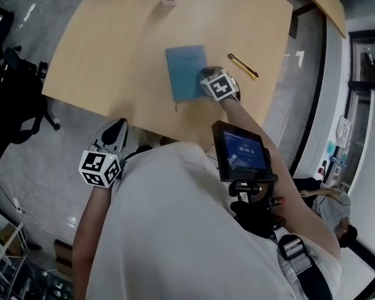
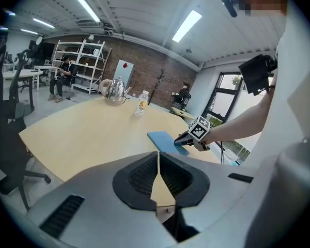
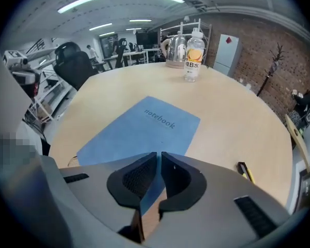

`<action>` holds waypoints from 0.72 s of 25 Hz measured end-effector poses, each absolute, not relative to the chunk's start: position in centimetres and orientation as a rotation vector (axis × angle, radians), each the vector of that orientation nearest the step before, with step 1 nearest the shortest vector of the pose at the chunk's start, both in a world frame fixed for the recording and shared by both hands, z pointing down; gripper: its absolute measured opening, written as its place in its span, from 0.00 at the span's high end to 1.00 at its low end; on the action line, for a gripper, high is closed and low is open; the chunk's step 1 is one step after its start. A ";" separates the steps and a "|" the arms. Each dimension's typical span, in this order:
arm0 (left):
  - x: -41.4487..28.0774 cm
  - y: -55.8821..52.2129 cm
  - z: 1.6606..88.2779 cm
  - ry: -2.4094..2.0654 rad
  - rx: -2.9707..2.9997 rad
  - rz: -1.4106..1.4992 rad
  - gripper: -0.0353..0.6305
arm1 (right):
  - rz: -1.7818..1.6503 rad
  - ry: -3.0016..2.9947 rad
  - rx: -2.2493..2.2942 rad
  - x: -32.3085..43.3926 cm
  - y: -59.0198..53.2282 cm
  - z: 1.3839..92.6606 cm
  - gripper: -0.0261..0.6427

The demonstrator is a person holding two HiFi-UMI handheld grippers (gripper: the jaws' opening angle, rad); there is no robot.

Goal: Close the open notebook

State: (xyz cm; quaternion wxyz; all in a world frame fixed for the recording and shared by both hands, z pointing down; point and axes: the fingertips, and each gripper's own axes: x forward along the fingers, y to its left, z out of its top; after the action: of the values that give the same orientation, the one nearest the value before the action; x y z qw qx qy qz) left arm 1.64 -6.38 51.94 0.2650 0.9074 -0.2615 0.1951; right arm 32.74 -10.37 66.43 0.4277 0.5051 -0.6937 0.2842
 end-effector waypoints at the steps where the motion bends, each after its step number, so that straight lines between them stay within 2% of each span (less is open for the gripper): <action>1: 1.2 -6.2 52.2 -0.722 2.442 0.534 0.92 | 0.682 -1.728 1.249 32.3 -10.1 66.5 0.91; 6: -0.1 -6.4 53.0 -0.767 2.416 0.545 0.92 | 0.556 -1.673 1.260 31.0 -10.2 66.7 0.94; 14: 1.4 -7.9 51.8 -0.707 2.476 0.532 0.92 | 0.836 -1.788 1.486 32.9 -11.3 65.7 0.94; 18: 1.9 -8.3 51.8 -0.648 2.516 0.519 0.92 | 0.806 -1.890 1.669 32.6 -10.6 61.7 0.94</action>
State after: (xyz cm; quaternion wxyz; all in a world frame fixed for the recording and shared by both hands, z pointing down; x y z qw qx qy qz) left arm 1.86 -8.33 51.78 0.2435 0.9211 -0.2372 0.1900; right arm 32.61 -10.61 61.69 0.2447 0.6113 -0.6922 0.2953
